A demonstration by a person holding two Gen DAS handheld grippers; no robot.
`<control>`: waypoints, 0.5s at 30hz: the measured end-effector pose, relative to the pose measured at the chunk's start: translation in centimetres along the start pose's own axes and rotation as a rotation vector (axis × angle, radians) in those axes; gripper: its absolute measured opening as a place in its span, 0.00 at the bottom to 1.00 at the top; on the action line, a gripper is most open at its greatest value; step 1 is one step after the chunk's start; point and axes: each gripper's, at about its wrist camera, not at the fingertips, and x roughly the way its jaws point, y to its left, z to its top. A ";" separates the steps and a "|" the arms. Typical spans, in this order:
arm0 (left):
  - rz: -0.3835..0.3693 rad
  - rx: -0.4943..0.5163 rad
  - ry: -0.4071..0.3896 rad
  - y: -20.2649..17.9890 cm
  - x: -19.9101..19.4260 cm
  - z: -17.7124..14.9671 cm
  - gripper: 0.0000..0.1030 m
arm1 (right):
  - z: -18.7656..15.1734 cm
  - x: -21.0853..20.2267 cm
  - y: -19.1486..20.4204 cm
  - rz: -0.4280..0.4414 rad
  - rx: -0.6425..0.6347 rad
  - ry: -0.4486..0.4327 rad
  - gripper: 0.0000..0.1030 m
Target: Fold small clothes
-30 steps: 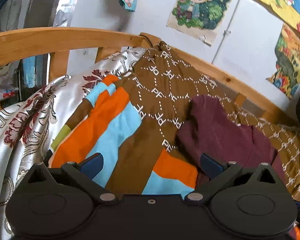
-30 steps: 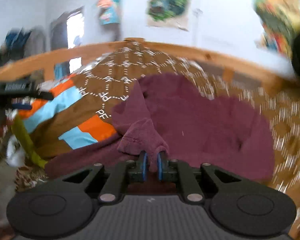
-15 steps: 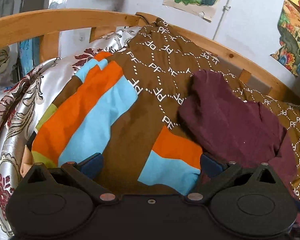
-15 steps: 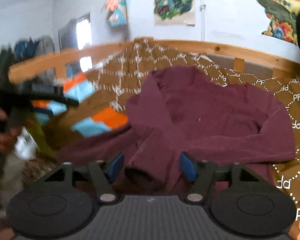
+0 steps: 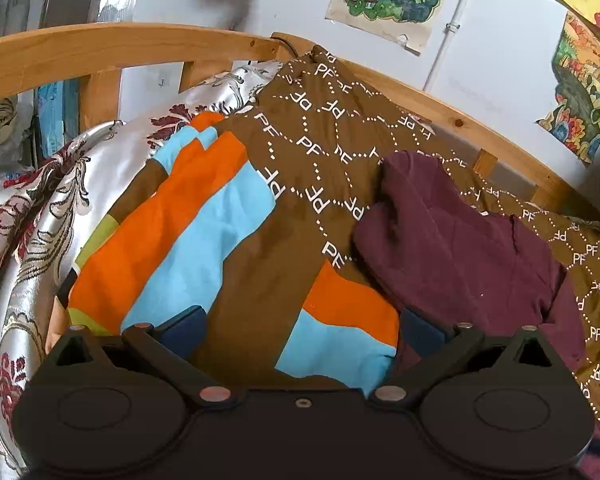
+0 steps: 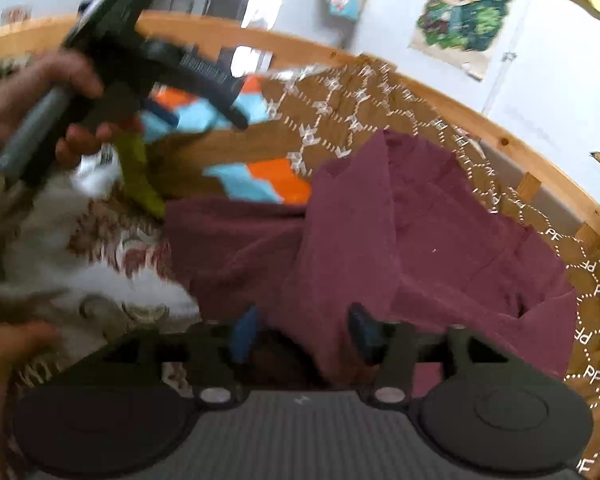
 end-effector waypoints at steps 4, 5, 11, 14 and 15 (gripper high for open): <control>-0.001 0.008 -0.008 -0.3 0.4 0.6 0.99 | -0.1 0.1 -3.8 -0.009 0.196 -0.032 0.64; 0.008 0.016 -0.009 -0.6 0.7 1.1 0.99 | -0.4 0.3 -4.6 -0.012 0.237 -0.038 0.64; -0.049 0.180 -0.035 -4.8 5.6 6.4 0.97 | -2.3 3.7 -8.6 0.040 0.471 0.011 0.40; -0.051 0.339 -0.032 -8.0 9.5 8.7 0.91 | -2.6 4.9 -8.5 0.099 0.455 0.051 0.35; -0.056 0.375 -0.026 -8.8 10.7 9.2 0.88 | -2.7 5.1 -8.3 0.110 0.440 0.062 0.33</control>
